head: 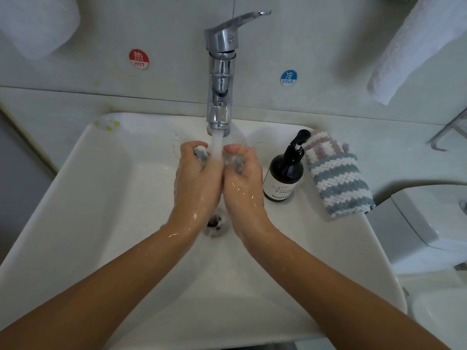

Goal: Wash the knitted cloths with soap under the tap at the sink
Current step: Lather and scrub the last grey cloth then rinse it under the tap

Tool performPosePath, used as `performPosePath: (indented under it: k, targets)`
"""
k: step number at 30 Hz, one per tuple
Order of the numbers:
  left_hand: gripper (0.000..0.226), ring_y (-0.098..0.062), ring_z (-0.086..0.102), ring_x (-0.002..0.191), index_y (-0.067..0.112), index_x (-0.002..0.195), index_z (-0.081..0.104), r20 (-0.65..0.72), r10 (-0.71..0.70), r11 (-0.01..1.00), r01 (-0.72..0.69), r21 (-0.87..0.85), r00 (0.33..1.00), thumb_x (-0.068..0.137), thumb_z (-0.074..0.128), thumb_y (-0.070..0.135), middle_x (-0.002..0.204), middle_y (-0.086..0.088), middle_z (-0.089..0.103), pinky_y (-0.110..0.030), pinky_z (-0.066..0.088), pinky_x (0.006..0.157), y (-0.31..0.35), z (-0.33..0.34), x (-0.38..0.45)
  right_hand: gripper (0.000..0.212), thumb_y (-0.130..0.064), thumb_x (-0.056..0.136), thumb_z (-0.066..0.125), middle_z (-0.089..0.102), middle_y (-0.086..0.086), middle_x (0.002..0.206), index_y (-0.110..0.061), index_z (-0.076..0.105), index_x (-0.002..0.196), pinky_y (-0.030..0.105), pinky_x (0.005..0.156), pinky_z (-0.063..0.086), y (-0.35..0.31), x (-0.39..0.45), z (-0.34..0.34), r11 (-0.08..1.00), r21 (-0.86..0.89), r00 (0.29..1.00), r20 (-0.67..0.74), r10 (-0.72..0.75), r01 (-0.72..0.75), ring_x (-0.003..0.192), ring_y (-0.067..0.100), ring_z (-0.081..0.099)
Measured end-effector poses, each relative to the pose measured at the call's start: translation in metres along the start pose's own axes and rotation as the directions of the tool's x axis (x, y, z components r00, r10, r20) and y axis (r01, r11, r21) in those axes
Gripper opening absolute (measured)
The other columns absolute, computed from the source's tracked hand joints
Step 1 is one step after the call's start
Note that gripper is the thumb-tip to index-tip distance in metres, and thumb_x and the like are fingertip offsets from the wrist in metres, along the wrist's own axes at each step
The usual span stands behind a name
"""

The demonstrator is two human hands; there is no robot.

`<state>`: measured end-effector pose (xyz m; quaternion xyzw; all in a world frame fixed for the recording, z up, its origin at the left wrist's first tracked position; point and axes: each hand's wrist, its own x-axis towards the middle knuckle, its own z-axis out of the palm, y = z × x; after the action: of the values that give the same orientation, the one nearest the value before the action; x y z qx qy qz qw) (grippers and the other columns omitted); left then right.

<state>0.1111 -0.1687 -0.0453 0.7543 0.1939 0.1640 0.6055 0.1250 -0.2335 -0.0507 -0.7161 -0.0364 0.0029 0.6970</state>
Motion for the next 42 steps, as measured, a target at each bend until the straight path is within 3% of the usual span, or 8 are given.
performPosePath:
  k: [4, 9, 16, 21, 26, 31, 36, 42]
  targets:
    - [0.018, -0.013, 0.062, 0.085, 0.037, 0.088, 0.044, 0.017, -0.047, 0.996, 0.045, 0.081, 0.999, 0.093, 0.043, 0.054, 0.086, 0.010, 0.062, -0.042, 0.051, 0.080, -0.001, -0.002, 0.001, 0.035, -0.014, 0.075, 0.041, 0.059, 0.014, 0.115, -0.036, 0.053, 0.099, 0.044, 0.084, 0.055, -0.004, -0.001, -0.001, 0.999, 0.035, 1.000, -0.006, -0.006, 0.006, 0.098, 0.024, 0.062]
    - [0.023, -0.015, 0.063, 0.076, 0.023, 0.097, 0.056, -0.020, 0.008, 0.998, -0.006, 0.070, 1.000, 0.098, 0.045, 0.043, 0.080, 0.004, 0.063, -0.043, 0.055, 0.073, -0.003, -0.001, -0.003, 0.036, -0.023, 0.076, 0.047, 0.061, 0.007, 0.115, -0.033, 0.054, 0.110, 0.041, 0.089, 0.053, 0.001, -0.002, -0.002, 0.996, 0.057, 0.996, 0.052, 0.067, -0.069, 0.102, 0.018, 0.061]
    - [0.048, -0.011, 0.060, 0.061, 0.018, 0.070, 0.059, -0.133, 0.035, 0.999, -0.033, 0.017, 0.991, 0.101, 0.037, 0.046, 0.065, 0.002, 0.061, -0.030, 0.049, 0.058, 0.000, 0.000, -0.001, 0.040, -0.061, 0.082, 0.058, 0.070, 0.000, 0.083, -0.022, 0.064, 0.087, 0.044, 0.073, 0.059, 0.002, 0.000, 0.007, 0.981, -0.070, 0.982, 0.025, 0.185, -0.183, 0.083, 0.021, 0.070]
    - [0.052, -0.005, 0.057, 0.054, 0.011, 0.068, 0.063, -0.085, -0.040, 0.995, 0.032, -0.097, 0.996, 0.100, 0.039, 0.043, 0.062, 0.000, 0.064, -0.023, 0.047, 0.053, 0.008, 0.001, -0.001, 0.035, -0.052, 0.087, 0.059, 0.065, -0.006, 0.068, -0.022, 0.062, 0.069, 0.035, 0.068, 0.055, -0.007, 0.006, 0.004, 0.965, -0.111, 0.972, -0.007, 0.237, -0.236, 0.069, 0.012, 0.065]
    - [0.036, -0.010, 0.056, 0.060, 0.011, 0.080, 0.059, -0.056, 0.062, 0.995, -0.065, -0.069, 0.997, 0.102, 0.042, 0.034, 0.067, 0.003, 0.059, -0.027, 0.047, 0.058, 0.003, 0.001, -0.004, 0.041, -0.039, 0.097, 0.047, 0.051, -0.004, 0.063, -0.021, 0.049, 0.059, 0.047, 0.071, 0.047, -0.006, 0.006, 0.001, 0.993, -0.063, 0.993, -0.079, 0.094, -0.099, 0.067, 0.016, 0.050]
    - [0.010, -0.003, 0.057, 0.084, 0.032, 0.110, 0.042, 0.053, -0.003, 1.000, 0.003, 0.003, 0.999, 0.101, 0.042, 0.035, 0.093, 0.012, 0.057, -0.027, 0.048, 0.069, 0.005, 0.001, -0.003, 0.020, -0.021, 0.101, 0.046, 0.056, -0.010, 0.084, -0.030, 0.052, 0.085, 0.035, 0.080, 0.048, -0.006, 0.009, -0.007, 0.998, -0.060, 0.993, -0.113, 0.018, -0.025, 0.079, 0.008, 0.055]
    - [0.007, -0.011, 0.062, 0.086, 0.038, 0.102, 0.040, 0.079, -0.051, 0.999, 0.051, 0.000, 0.996, 0.099, 0.042, 0.043, 0.088, 0.014, 0.057, -0.046, 0.055, 0.085, 0.006, 0.002, -0.003, 0.030, -0.001, 0.092, 0.049, 0.055, -0.010, 0.102, -0.025, 0.055, 0.110, 0.035, 0.082, 0.053, -0.010, 0.007, -0.011, 0.999, 0.020, 0.994, -0.100, -0.040, 0.042, 0.090, 0.011, 0.057]
    - [0.003, -0.006, 0.064, 0.076, 0.038, 0.097, 0.044, 0.024, -0.009, 1.000, 0.009, -0.018, 1.000, 0.100, 0.045, 0.039, 0.084, 0.011, 0.061, -0.029, 0.056, 0.068, 0.001, 0.002, -0.007, 0.052, 0.008, 0.082, 0.051, 0.053, -0.012, 0.110, -0.024, 0.050, 0.124, 0.027, 0.076, 0.052, -0.014, -0.001, -0.011, 0.997, 0.073, 0.999, -0.012, 0.035, -0.034, 0.092, 0.005, 0.057]
